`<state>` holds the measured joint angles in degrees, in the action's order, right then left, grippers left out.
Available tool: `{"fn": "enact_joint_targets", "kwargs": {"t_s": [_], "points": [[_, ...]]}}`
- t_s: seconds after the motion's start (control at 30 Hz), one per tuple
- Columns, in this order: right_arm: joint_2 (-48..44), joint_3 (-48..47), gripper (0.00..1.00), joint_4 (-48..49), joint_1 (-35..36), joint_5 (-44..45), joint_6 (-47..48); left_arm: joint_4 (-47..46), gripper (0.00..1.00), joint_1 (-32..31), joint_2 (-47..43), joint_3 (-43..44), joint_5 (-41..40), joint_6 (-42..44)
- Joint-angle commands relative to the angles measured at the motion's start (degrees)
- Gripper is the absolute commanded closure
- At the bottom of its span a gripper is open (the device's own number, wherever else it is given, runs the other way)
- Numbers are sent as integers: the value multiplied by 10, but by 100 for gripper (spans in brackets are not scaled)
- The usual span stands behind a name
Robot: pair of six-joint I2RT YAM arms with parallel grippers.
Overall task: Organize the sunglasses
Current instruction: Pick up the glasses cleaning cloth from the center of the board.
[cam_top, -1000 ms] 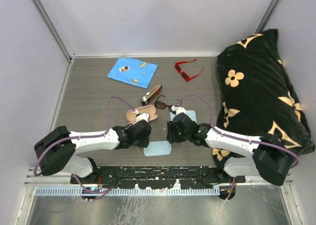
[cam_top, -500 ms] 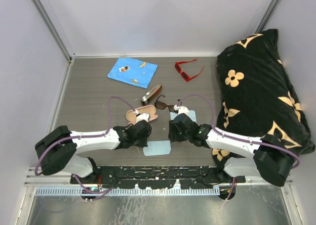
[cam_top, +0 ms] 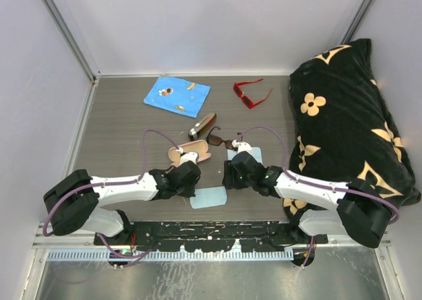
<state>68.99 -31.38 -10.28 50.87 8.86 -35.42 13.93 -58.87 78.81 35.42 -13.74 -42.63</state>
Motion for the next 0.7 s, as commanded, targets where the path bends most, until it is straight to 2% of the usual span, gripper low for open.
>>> {"fn": "enact_joint_targets", "kwargs": {"t_s": [0.0, 0.33, 0.67], "points": [[29, -33, 42, 17, -2, -37, 2, 9, 100, -3, -14, -1, -10, 7], [89, -57, 46, 22, -2, -90, 13, 3, 100, -3, -19, -5, -4, 6], [113, -68, 57, 5, -2, -90, 8, -1, 100, -3, -19, -4, 0, 11]]}}
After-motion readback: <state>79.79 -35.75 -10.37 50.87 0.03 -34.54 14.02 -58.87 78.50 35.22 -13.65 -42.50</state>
